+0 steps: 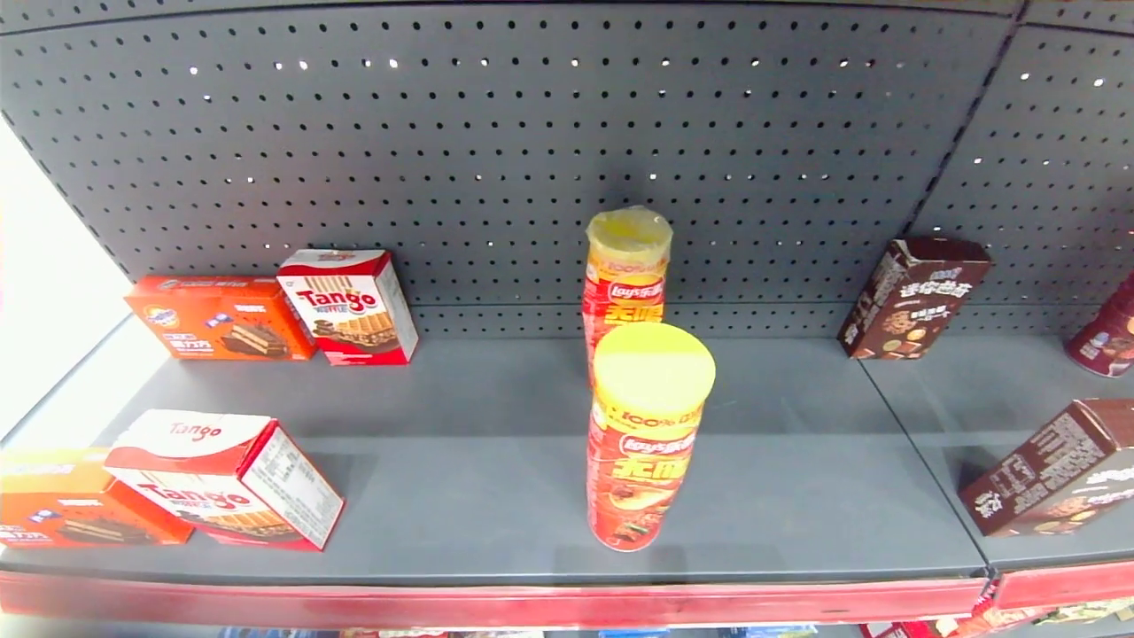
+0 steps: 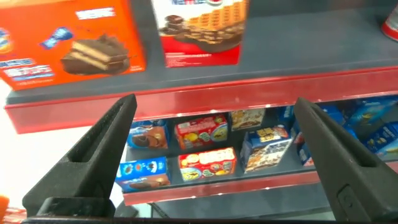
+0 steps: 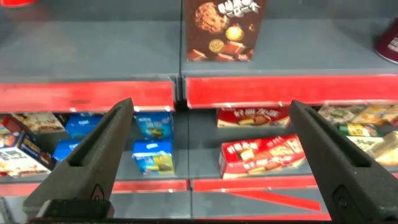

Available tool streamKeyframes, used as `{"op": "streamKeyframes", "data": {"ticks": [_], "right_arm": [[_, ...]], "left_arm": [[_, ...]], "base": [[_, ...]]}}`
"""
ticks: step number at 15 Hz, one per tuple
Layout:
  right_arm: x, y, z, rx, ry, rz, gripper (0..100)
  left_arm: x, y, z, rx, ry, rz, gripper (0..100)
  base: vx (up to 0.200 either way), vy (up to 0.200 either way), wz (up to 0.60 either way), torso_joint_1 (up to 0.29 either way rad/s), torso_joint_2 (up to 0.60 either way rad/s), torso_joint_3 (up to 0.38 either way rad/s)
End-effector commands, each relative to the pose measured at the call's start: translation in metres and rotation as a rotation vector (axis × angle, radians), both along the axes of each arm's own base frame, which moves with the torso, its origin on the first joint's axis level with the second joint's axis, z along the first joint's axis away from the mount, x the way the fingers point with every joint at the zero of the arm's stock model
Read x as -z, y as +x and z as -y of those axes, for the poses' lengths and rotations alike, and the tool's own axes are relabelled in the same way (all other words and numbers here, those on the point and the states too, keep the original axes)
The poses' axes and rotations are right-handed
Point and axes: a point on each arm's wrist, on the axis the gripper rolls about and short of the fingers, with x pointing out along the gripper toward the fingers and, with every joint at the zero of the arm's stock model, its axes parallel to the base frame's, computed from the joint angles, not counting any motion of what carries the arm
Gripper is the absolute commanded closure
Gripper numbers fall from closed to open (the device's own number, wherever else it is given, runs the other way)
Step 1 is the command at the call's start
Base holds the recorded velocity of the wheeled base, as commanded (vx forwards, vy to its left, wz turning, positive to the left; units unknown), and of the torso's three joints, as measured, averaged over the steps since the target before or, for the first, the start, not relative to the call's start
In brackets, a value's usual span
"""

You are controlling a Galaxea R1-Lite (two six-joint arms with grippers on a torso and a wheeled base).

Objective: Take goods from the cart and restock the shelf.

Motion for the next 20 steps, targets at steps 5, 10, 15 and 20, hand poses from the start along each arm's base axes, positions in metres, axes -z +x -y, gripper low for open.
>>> {"op": "streamKeyframes", "data": {"ticks": [5,10,15,20], "right_arm": [[-0.0001,0.0001,0.0000,0.000,0.000,-0.002,0],[-0.0001,0.0001,0.0000,0.000,0.000,-0.002,0],[-0.0001,0.0001,0.0000,0.000,0.000,-0.002,0],[-0.0001,0.0001,0.0000,0.000,0.000,-0.002,0]], "left_arm": [[0.0000,0.0000,0.0001,0.003,0.010,0.001,0],[0.0000,0.0000,0.0000,0.002,0.003,0.000,0],[0.0000,0.0000,0.0000,0.002,0.004,0.000,0],[0.0000,0.0000,0.0000,0.002,0.003,0.000,0]], "base": [[0.000,-0.040,0.00,0.001,0.00,0.000],[0.000,-0.080,0.00,-0.001,0.00,0.003],[0.000,0.000,0.00,0.000,0.00,0.000],[0.000,0.120,0.00,0.000,0.00,0.002]]}}
